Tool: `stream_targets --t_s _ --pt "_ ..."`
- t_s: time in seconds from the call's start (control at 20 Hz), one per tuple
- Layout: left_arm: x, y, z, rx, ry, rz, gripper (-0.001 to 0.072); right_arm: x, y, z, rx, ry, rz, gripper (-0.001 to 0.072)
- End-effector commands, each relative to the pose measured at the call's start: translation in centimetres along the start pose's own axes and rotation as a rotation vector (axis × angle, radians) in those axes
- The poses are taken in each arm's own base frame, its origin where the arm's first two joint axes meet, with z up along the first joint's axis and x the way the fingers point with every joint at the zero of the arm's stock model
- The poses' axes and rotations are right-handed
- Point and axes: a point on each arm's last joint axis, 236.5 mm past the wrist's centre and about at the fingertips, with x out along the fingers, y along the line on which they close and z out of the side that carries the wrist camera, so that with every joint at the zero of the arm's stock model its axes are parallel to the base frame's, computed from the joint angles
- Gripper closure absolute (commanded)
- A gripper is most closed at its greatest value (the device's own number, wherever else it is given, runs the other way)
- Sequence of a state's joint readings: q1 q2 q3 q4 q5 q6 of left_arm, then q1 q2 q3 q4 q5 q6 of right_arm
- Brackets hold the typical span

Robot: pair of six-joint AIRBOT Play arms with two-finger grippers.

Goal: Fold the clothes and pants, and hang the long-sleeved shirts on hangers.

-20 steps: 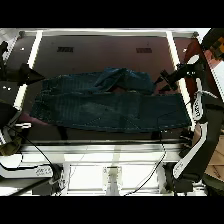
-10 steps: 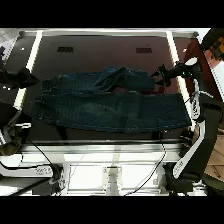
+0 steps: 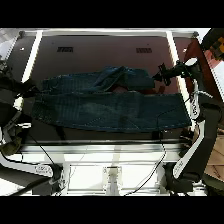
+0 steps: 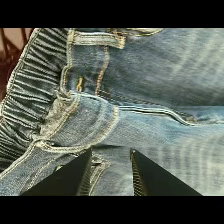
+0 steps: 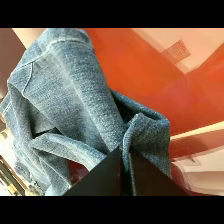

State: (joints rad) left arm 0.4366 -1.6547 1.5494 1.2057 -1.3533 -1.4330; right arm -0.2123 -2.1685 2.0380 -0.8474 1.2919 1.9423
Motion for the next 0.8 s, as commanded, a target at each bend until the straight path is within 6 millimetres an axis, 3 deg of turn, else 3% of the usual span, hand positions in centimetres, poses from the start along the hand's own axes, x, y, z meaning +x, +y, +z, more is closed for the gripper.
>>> stream_targets --t_s 0.0,0.1,0.2,0.35,0.45,0.55,0.75 --pt "1.7 1.0 -1.0 -0.032 0.045 0.015 0.0409 -0.6 0.9 0.1 -0.062 -0.017 0.016 0.0698" --pt "2.1 1.3 -1.5 -0.035 0.062 0.022 0.0409 -2.5 2.9 0.9 -0.110 -0.082 0.047 0.0700" --pt "2.2 1.3 -1.5 -0.036 0.062 0.021 0.0409 -5.4 6.2 1.8 -0.192 -0.182 0.098 0.0702" --pt "2.2 1.3 -1.4 -0.034 0.058 0.022 0.0410 -9.6 11.0 -0.6 -0.388 -0.249 0.138 0.0702" --pt "2.2 1.2 -1.2 -0.032 0.051 0.019 0.0410 -10.9 13.6 -4.9 -0.544 -0.206 0.137 0.0702" --pt "2.2 1.0 -1.1 -0.020 0.047 0.011 0.0412 -10.7 14.9 -11.3 -0.683 -0.069 0.113 0.0702" --pt "2.0 -0.6 -0.7 -0.012 0.028 -0.059 0.0422 -7.0 13.3 -24.0 -0.852 0.319 0.014 0.0699"
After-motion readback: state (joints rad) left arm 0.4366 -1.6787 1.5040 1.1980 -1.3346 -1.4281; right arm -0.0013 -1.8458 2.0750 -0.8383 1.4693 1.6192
